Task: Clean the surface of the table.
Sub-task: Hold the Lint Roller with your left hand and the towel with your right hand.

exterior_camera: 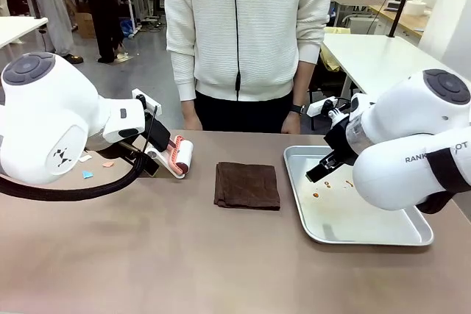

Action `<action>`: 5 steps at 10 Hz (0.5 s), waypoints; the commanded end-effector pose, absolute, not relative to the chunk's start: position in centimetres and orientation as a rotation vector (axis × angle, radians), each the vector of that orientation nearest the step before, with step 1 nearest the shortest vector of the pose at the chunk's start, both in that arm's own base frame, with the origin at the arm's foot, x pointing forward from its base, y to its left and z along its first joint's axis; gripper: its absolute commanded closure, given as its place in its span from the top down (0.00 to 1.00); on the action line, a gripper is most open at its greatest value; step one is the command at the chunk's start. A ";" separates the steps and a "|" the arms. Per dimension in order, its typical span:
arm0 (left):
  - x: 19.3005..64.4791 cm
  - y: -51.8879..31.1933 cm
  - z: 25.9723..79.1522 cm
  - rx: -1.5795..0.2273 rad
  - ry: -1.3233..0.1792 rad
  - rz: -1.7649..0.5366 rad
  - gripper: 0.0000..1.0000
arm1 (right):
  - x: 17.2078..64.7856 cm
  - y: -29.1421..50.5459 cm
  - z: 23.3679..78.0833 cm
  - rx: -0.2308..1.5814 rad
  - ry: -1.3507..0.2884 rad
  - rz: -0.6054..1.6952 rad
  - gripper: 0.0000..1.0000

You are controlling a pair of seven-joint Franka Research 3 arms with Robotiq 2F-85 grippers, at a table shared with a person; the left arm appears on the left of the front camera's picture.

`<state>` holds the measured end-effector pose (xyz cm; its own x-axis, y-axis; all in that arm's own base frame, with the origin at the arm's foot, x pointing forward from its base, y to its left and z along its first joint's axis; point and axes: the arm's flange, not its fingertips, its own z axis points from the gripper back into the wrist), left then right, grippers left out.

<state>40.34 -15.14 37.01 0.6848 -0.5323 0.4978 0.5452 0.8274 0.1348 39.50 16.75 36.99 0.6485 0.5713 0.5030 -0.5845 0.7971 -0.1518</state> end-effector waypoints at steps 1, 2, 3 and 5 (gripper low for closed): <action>40.3 -15.2 37.0 -0.025 -0.550 -0.604 1.00 | 39.5 16.8 37.0 0.025 -0.563 0.657 1.00; 40.3 -15.1 37.0 -0.025 -0.550 -0.604 1.00 | 39.0 16.3 38.3 0.062 -0.478 0.555 1.00; 39.8 -14.7 38.0 -0.122 -0.493 -0.590 1.00 | 38.4 15.8 39.3 0.119 -0.430 0.497 1.00; 38.4 -13.4 41.2 -0.245 -0.350 -0.407 1.00 | 36.3 13.5 42.4 0.243 -0.316 0.353 1.00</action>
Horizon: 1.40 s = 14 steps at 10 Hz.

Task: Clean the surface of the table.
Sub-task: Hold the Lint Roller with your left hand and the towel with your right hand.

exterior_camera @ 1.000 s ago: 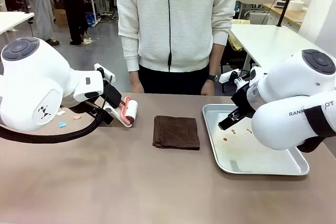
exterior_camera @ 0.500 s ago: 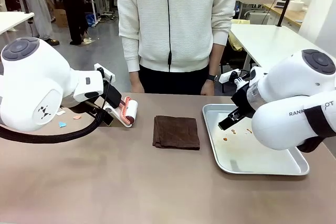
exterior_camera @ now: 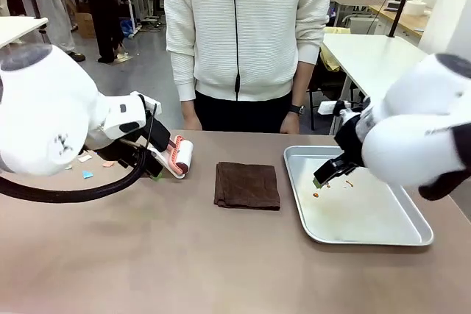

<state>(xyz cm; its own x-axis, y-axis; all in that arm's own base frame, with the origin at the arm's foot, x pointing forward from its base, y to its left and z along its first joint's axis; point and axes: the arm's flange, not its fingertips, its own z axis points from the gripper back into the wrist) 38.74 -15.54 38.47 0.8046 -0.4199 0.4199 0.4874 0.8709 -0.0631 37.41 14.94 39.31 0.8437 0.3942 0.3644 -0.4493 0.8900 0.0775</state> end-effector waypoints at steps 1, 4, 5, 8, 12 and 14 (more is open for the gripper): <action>37.8 -12.5 42.4 -0.294 -0.318 -0.338 1.00 | 35.2 12.3 43.7 0.304 -0.288 0.290 1.00; 35.2 -5.0 46.7 -0.473 -0.435 -0.152 1.00 | 29.5 6.9 46.6 0.484 -0.352 0.079 1.00; 33.7 -0.9 47.5 -0.529 -0.517 -0.022 1.00 | 27.1 4.1 47.6 0.561 -0.422 -0.003 1.00; 28.2 9.2 46.8 -0.736 -0.683 0.206 1.00 | 22.4 -6.2 48.2 0.767 -0.548 -0.280 1.00; 25.7 16.0 41.0 -0.912 -0.724 0.472 1.00 | 22.7 -17.5 44.2 1.027 -0.500 -0.362 1.00; 24.7 18.0 37.8 -0.961 -0.682 0.560 1.00 | 22.4 -20.6 41.6 1.152 -0.547 -0.431 1.00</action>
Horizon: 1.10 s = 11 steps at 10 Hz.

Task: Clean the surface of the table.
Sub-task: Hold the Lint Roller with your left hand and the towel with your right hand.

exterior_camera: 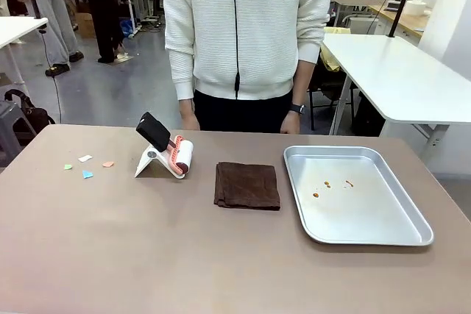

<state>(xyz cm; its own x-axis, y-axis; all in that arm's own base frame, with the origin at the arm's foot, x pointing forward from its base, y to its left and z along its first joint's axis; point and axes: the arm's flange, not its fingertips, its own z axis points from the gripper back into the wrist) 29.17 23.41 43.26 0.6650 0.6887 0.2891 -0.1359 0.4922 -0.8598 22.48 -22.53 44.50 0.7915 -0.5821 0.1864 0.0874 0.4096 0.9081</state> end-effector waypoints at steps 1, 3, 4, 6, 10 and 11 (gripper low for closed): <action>24.5 18.3 37.0 -0.963 -0.692 0.600 1.00 | 22.4 -21.1 40.8 1.159 -0.551 -0.451 1.00; 25.1 17.7 36.3 -0.955 -0.681 0.633 1.00 | 23.0 -21.6 39.8 1.132 -0.538 -0.492 1.00; 25.6 17.2 36.5 -0.938 -0.682 0.649 1.00 | 22.9 -21.6 39.6 1.044 -0.620 -0.475 1.00; 29.6 24.4 38.0 -0.955 -0.656 0.658 1.00 | 23.2 -23.7 40.3 1.151 -0.523 -0.504 1.00; 29.6 24.4 38.0 -0.955 -0.656 0.658 1.00 | 23.2 -23.7 40.3 1.151 -0.523 -0.504 1.00; 29.6 24.4 38.0 -0.955 -0.656 0.658 1.00 | 23.2 -23.7 40.3 1.151 -0.523 -0.504 1.00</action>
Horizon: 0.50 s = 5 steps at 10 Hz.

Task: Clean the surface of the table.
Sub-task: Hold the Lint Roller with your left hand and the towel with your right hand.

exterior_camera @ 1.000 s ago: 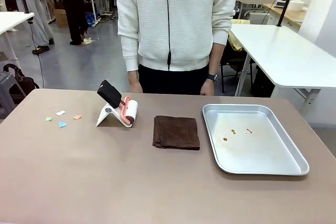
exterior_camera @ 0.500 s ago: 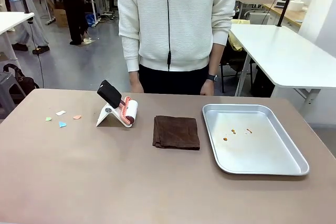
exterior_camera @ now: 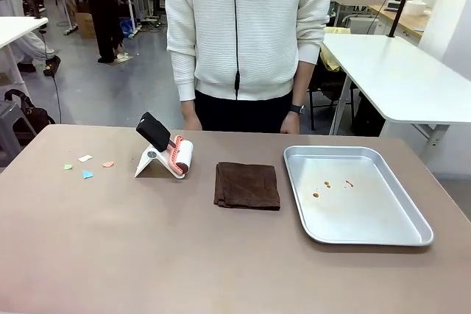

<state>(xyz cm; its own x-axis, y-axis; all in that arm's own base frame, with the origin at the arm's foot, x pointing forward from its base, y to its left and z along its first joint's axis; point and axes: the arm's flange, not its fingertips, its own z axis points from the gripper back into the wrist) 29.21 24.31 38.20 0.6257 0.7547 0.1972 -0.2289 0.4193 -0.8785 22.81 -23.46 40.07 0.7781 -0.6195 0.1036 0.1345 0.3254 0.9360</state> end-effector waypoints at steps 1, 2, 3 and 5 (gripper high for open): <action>29.2 24.3 38.2 -0.948 -0.648 0.674 1.00 | 22.8 -23.5 40.0 1.142 -0.497 -0.521 1.00; 29.5 24.3 38.3 -0.944 -0.644 0.659 1.00 | 22.6 -22.9 40.3 1.119 -0.515 -0.528 1.00; 30.2 24.1 39.1 -0.912 -0.642 0.651 1.00 | 22.6 -21.9 41.2 1.064 -0.523 -0.531 1.00; 33.1 22.4 42.6 -0.844 -0.629 0.497 1.00 | 23.2 -17.7 45.2 0.926 -0.584 -0.449 1.00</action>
